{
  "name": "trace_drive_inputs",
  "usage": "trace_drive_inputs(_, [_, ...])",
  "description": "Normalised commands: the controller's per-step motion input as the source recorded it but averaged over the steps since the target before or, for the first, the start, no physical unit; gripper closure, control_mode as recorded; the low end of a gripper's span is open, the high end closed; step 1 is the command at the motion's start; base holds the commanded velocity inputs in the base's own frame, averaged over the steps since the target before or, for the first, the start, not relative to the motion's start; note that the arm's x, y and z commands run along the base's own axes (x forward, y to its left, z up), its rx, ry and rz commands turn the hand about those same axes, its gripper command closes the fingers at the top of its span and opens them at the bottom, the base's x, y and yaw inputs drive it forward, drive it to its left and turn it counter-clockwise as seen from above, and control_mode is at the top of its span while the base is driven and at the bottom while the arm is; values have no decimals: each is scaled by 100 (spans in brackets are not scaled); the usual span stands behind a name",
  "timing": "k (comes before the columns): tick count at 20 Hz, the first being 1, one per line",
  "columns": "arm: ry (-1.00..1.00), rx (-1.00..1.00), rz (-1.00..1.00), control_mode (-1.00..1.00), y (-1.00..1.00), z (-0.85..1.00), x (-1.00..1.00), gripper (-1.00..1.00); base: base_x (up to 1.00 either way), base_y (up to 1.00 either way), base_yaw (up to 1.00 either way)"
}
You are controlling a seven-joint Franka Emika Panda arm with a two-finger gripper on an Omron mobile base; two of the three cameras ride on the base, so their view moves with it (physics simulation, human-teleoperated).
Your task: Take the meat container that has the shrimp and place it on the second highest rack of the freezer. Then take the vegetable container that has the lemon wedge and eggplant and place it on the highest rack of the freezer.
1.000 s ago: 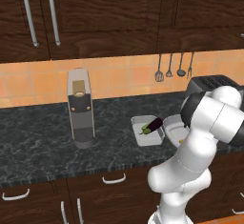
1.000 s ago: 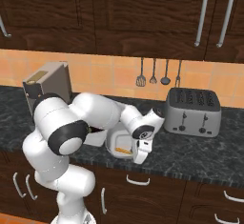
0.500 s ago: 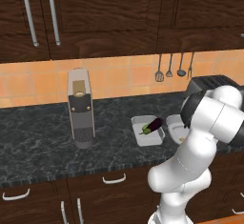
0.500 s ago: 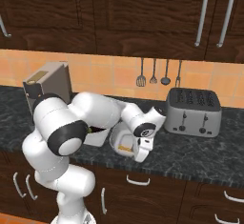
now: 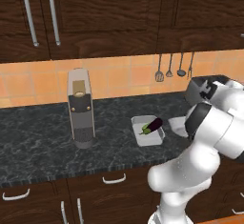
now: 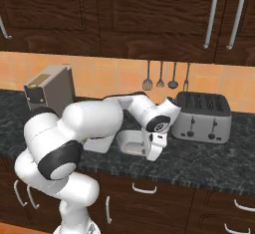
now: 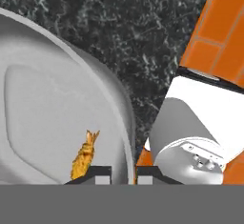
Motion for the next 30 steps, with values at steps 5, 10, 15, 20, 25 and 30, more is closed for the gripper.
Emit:
trace_drive_inputs(5, [-22, -8, 8, -100, 0, 99, -68, 100, 0, 0, 0])
trace_drive_inputs(10, [-39, -10, 1, -100, 2, 94, -72, 100, 0, 0, 0])
trace_drive_inputs(15, [-19, -6, 0, -100, 12, 100, -52, 100, 0, 0, 0])
trace_drive_inputs(20, [-10, 0, 0, -100, 40, 97, -37, 100, 0, 0, 0])
trace_drive_inputs(25, [-1, 0, 0, -100, 49, 61, -51, 100, 0, 0, 0])
trace_drive_inputs(30, [0, 0, -1, -100, 36, 1, -41, 100, 0, 0, 0])
